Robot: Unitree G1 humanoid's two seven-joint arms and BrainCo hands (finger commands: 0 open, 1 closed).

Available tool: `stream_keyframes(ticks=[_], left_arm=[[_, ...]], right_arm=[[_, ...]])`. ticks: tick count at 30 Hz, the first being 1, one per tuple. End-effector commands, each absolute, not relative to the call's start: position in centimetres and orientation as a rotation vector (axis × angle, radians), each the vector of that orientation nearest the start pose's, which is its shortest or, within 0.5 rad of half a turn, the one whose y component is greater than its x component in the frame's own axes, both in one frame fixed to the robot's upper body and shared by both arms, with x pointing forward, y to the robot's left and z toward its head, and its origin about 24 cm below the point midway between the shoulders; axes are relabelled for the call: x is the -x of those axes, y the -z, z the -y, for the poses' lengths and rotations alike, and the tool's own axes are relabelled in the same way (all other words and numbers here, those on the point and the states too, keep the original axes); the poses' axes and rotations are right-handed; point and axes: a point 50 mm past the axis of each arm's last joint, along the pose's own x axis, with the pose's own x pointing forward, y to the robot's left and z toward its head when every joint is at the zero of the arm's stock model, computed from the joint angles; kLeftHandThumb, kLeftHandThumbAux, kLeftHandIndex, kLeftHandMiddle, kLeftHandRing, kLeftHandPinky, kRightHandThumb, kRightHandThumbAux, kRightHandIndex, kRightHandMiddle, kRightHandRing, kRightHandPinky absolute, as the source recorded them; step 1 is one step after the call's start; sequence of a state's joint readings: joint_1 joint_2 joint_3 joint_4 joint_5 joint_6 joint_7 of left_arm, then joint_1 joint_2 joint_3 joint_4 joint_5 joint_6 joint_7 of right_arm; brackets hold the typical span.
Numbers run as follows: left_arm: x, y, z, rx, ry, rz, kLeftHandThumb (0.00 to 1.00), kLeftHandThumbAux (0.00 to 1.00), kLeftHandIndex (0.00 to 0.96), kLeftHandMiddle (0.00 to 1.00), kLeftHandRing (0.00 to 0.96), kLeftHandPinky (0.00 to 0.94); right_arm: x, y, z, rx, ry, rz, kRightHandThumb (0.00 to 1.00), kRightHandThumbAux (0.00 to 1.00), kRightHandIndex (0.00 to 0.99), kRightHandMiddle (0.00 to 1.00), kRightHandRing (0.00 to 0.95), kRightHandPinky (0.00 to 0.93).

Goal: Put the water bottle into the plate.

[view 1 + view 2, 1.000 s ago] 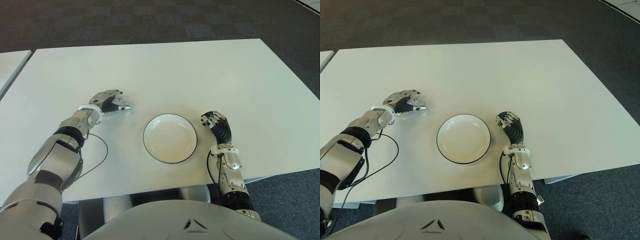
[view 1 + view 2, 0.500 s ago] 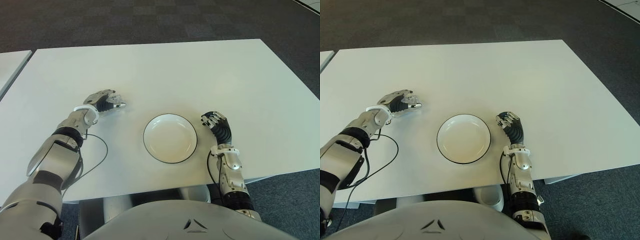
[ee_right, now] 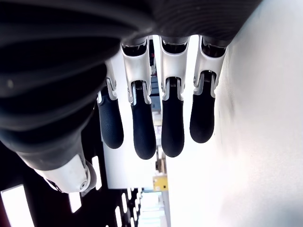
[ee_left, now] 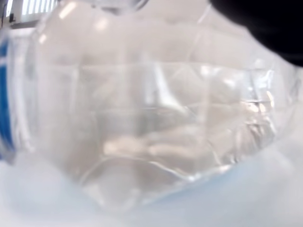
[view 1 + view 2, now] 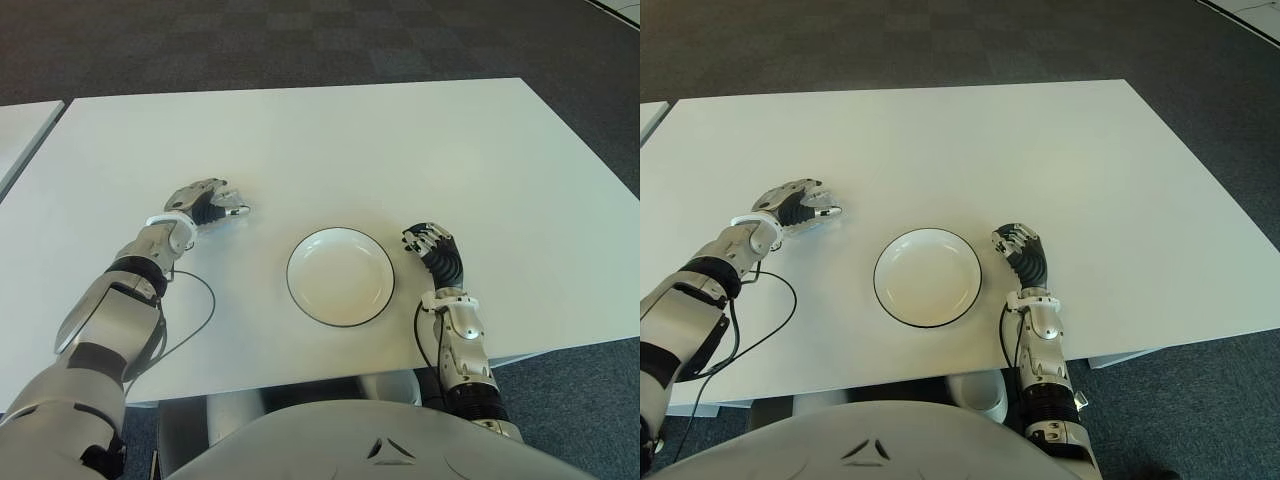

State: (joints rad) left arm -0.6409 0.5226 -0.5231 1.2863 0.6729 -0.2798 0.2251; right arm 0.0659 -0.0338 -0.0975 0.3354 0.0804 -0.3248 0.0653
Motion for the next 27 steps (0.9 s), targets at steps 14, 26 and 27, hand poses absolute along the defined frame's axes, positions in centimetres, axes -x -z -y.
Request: stream_keyframes(ticks=[14,26,27], left_arm=[[-28.02,5.14,-26.42,-1.705,0.453,-0.47,0.504,0.212,0.0,0.0,0.0,0.0],[-28.04,5.36,-26.05,-1.774,0.421,-0.456,0.527,0.249,0.0,0.0,0.0,0.029],[-28.03,5.37,-26.03,-1.778,0.418,-0.454,0.534,0.262,0.0,0.0,0.0,0.047]], right_arm=[[-21.16,3.52,18.54,-0.049,0.103,-0.18,0.712,0.725,0.429,0.491,0.48,0.491],[-21.11,3.49,18.56,-0.047,0.1,-0.166,0.713,0.724,0.43,0.493,0.481,0.489],[-21.11,3.49,18.56,-0.046,0.101,-0.166,0.713,0.724,0.43,0.493,0.481,0.487]])
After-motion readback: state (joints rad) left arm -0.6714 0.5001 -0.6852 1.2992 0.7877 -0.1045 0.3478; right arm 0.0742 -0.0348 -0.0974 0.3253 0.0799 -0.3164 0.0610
